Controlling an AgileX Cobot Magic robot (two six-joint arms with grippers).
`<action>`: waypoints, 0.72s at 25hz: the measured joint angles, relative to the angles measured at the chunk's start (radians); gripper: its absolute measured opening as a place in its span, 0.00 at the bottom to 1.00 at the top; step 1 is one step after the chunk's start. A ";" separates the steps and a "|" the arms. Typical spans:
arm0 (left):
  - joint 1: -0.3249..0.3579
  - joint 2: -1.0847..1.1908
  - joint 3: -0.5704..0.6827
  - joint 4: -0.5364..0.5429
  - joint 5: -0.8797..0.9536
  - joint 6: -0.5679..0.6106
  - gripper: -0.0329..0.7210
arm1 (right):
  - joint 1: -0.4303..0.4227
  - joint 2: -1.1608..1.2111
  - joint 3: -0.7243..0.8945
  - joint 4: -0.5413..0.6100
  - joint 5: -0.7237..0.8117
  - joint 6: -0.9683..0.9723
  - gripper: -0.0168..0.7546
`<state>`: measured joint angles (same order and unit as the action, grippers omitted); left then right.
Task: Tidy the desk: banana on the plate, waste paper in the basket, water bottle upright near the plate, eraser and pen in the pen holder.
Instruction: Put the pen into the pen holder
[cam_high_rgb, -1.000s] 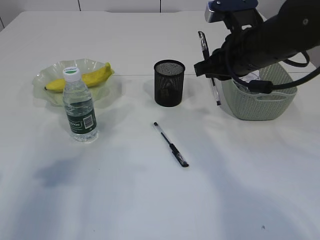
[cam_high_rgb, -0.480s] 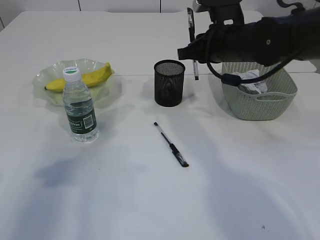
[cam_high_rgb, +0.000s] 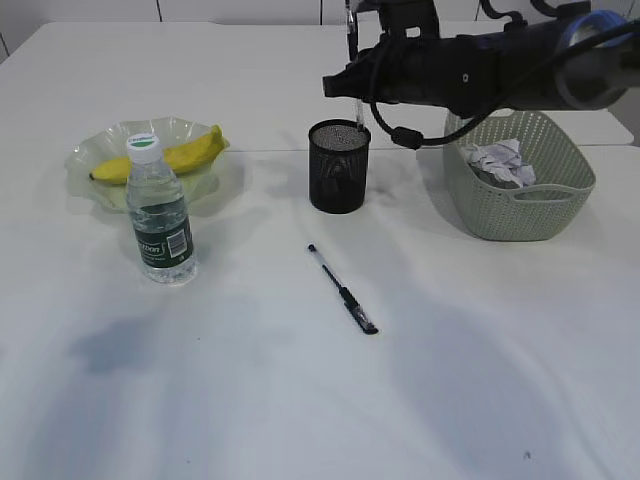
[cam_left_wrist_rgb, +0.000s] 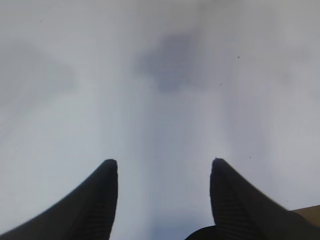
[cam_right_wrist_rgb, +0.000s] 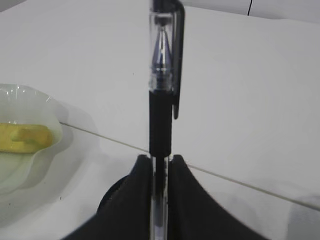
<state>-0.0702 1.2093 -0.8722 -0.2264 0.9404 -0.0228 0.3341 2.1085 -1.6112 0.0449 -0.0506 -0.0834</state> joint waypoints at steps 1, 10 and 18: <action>0.000 0.000 0.000 0.000 0.000 0.000 0.59 | 0.000 0.013 -0.022 0.000 0.000 0.000 0.08; 0.000 0.000 0.000 0.000 0.000 0.000 0.59 | 0.000 0.120 -0.114 0.000 -0.068 0.024 0.08; 0.000 0.000 0.000 0.000 0.000 0.000 0.59 | -0.002 0.177 -0.122 0.000 -0.096 0.053 0.08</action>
<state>-0.0702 1.2093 -0.8722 -0.2264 0.9404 -0.0228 0.3326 2.2857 -1.7330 0.0449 -0.1463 -0.0307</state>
